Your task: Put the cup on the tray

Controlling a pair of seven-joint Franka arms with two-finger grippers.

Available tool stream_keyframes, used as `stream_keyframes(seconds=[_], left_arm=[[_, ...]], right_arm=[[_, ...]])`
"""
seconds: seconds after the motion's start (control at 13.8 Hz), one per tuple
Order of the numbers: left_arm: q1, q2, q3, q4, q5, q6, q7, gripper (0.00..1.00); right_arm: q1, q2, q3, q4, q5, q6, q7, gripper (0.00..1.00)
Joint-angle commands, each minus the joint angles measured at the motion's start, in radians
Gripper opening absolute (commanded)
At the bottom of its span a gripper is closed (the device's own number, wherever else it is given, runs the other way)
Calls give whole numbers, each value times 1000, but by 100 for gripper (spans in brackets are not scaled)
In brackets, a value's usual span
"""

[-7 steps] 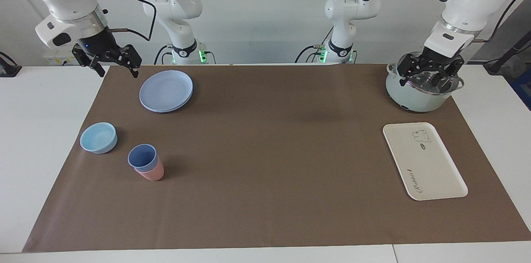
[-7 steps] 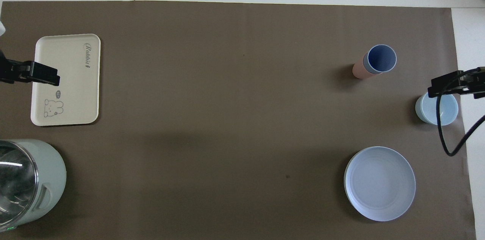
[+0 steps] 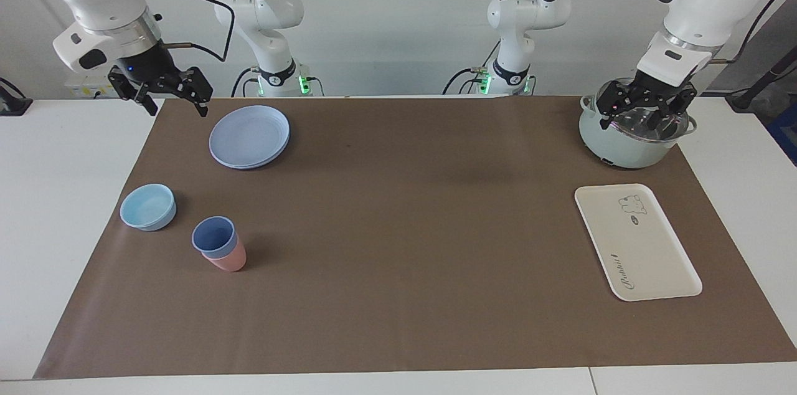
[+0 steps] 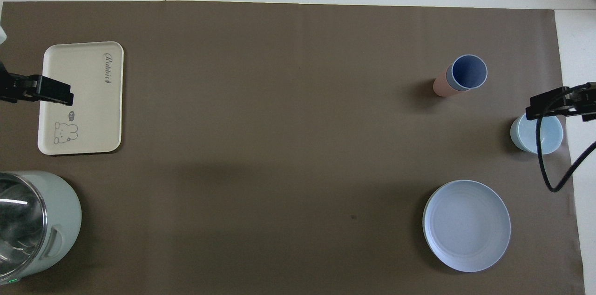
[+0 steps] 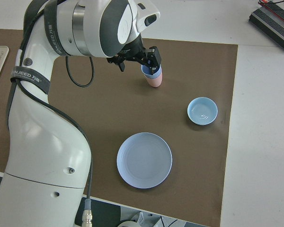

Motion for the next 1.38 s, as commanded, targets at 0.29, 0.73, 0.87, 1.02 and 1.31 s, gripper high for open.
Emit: stream_keyframes(seconds=[0.29, 0.73, 0.87, 1.02, 1.31], left_arm=[[8, -34, 10, -45, -1, 11, 15, 100], [8, -34, 11, -48, -1, 8, 6, 100], [6, -34, 11, -47, -1, -3, 6, 100], [8, -34, 11, -47, -1, -3, 4, 100], [8, -34, 11, -47, -1, -3, 4, 100]], right_arm=[[-62, -61, -2, -135, 142, 135, -200, 100], [-185, -78, -2, -375, 336, 514, -934, 100], [-211, -34, -2, -412, 469, 608, -1126, 100], [-254, 54, -2, -411, 655, 629, -1332, 100], [-272, 161, -2, -411, 879, 665, -1573, 100]])
